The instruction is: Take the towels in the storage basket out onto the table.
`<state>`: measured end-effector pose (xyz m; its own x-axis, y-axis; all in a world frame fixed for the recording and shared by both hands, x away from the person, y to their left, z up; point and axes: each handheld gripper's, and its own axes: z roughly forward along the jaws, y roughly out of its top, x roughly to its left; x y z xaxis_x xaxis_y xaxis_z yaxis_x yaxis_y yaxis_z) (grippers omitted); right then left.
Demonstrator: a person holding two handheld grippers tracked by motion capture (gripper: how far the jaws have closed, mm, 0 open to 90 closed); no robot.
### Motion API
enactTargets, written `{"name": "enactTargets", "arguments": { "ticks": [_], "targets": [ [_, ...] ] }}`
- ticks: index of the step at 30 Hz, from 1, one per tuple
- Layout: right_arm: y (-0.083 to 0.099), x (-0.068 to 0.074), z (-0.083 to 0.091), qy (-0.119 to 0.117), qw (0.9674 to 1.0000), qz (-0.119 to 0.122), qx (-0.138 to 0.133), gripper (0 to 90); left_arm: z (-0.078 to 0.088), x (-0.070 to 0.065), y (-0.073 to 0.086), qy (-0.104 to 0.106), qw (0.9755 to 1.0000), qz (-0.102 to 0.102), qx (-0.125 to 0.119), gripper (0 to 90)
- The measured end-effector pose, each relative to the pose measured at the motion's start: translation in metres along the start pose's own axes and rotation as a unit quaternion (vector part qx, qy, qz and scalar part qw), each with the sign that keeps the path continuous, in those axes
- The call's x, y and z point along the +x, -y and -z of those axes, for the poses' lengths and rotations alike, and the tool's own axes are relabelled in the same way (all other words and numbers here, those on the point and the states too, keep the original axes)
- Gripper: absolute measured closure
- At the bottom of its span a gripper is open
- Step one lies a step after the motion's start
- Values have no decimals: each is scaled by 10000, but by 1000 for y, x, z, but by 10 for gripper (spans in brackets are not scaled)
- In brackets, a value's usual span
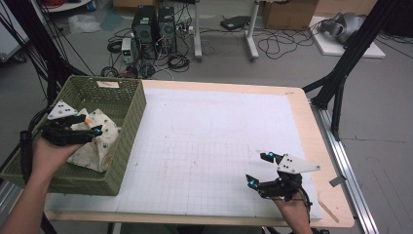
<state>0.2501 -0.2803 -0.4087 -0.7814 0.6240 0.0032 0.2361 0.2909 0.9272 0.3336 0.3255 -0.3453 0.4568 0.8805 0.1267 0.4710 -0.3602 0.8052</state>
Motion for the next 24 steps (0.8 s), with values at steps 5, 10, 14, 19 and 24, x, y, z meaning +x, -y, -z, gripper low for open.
{"name": "enactTargets", "arguments": {
  "ticks": [5,10,14,19,24],
  "targets": [
    [0,-1,1,3,10000,3,-21,104,-7,3,2,-78,9996,97,236,297],
    [0,-1,1,5,10000,13,-23,104,-12,4,3,-14,9987,171,474,302],
    [0,-1,1,-3,10000,3,-1,104,-17,6,5,66,9968,216,767,323],
    [0,-1,1,13,10000,8,-14,104,-20,8,7,173,9950,274,947,404],
    [0,-1,0,-5,10000,28,-14,103,-27,10,11,242,9906,289,1318,467]
  ]
}}
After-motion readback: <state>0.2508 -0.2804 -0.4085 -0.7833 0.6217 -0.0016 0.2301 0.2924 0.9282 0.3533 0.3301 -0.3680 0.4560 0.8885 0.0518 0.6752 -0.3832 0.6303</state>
